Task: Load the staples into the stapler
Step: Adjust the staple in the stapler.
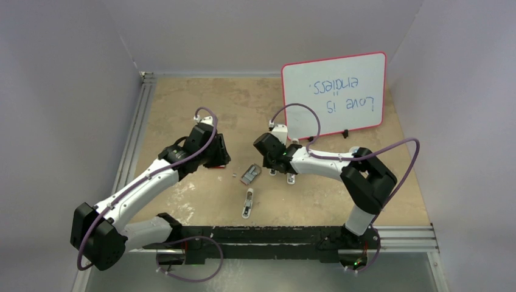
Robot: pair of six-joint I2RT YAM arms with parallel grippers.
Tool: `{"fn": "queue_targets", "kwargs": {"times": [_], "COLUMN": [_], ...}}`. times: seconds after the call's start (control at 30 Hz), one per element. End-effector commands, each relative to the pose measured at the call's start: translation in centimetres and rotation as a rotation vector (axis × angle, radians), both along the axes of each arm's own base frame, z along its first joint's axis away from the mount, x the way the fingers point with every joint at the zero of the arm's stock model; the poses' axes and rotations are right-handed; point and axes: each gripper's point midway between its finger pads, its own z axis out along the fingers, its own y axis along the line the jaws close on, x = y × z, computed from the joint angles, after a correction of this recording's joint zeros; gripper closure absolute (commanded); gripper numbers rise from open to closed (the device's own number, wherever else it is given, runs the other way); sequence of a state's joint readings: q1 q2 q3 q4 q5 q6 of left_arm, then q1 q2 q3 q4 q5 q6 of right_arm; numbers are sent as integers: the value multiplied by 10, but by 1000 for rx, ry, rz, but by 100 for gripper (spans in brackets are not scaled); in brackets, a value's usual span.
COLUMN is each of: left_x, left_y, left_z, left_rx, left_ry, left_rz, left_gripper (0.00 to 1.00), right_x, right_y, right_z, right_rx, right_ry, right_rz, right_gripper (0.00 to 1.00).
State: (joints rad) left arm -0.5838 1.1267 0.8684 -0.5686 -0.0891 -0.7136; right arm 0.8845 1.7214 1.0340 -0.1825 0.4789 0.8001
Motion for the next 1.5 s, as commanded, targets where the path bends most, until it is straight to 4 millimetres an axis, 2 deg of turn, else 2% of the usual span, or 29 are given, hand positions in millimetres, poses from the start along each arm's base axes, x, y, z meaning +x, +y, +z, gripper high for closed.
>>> {"fn": "queue_targets", "kwargs": {"times": [0.0, 0.2, 0.53, 0.77, 1.1, 1.47], "left_x": [6, 6, 6, 5, 6, 6], "left_y": [-1, -1, -1, -1, -3, -5], "left_z": [5, 6, 5, 5, 5, 6], "left_rx": [-10, -10, -11, -12, -20, -24], "left_ry": [-34, -36, -35, -35, -35, -36], "left_rz": [-2, -1, -2, -3, -12, -17], "left_gripper": [64, 64, 64, 64, 64, 64], "right_x": [-2, 2, -12, -24, -29, -40], "right_y": [-1, 3, 6, 8, 7, 6], "right_z": [6, 10, 1, -13, -12, -24], "right_rx": [17, 6, -2, -24, -30, -39], "right_ry": [-1, -5, 80, 157, 188, 247], "right_rz": [-4, 0, 48, 94, 97, 107], "right_gripper": [68, 66, 64, 64, 66, 66]}}
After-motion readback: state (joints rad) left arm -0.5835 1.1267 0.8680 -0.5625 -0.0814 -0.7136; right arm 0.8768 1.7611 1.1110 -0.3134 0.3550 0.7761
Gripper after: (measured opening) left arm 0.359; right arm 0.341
